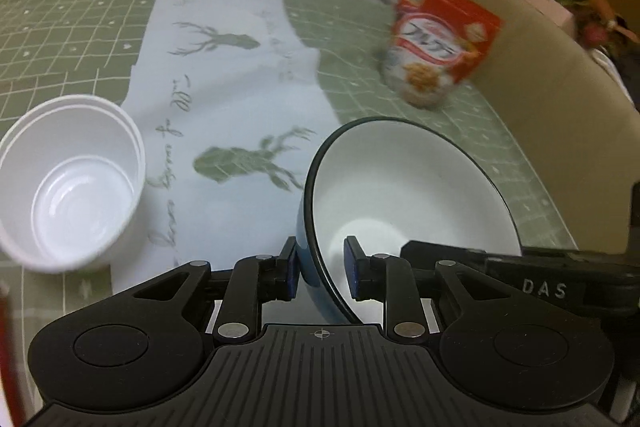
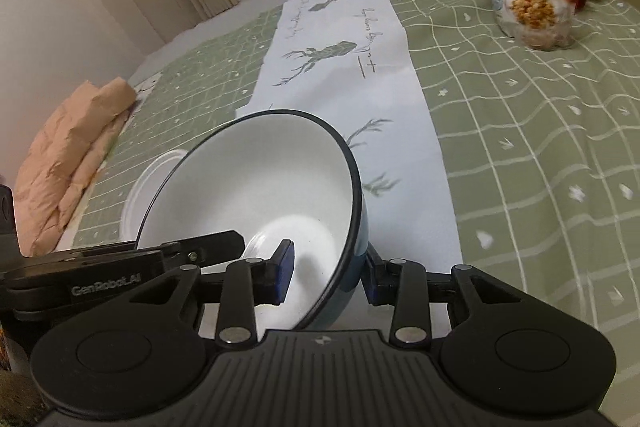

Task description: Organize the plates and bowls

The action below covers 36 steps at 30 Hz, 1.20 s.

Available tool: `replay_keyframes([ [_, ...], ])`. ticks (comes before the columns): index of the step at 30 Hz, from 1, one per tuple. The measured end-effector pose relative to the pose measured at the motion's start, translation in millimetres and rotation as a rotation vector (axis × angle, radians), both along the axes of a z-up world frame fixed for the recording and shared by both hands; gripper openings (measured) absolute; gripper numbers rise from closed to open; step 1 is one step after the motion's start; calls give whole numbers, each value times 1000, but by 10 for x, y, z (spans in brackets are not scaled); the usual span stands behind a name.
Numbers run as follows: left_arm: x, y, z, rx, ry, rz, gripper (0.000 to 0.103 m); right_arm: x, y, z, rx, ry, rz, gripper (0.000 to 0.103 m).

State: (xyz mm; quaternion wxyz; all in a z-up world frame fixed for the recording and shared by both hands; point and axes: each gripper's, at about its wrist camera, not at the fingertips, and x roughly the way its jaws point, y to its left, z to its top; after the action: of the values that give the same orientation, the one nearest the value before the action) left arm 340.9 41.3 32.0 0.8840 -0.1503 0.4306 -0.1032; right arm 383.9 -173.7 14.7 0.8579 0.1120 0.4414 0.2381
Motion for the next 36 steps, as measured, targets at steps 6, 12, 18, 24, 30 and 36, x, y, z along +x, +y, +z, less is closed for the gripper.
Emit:
replay_keyframes([
  [6, -455, -198, -54, 15, 30, -55, 27, -482, -144, -17, -46, 23, 21, 37],
  [12, -625, -258, -399, 51, 97, -50, 27, -673, -133, -390, -82, 111, 46, 37],
  [18, -672, -197, -482, 63, 101, -34, 26, -741, -96, -561, -119, 121, 51, 37],
  [24, -729, -265, -434, 122, 77, -41, 25, -741, -139, -523, -110, 115, 49, 39],
  [30, -777, -251, -364, 148, 50, -32, 25, -762, -125, -504, -116, 97, 46, 39],
  [36, -728, -237, -211, 196, -15, -26, 25, -880, -154, -296, -160, -54, 15, 39],
])
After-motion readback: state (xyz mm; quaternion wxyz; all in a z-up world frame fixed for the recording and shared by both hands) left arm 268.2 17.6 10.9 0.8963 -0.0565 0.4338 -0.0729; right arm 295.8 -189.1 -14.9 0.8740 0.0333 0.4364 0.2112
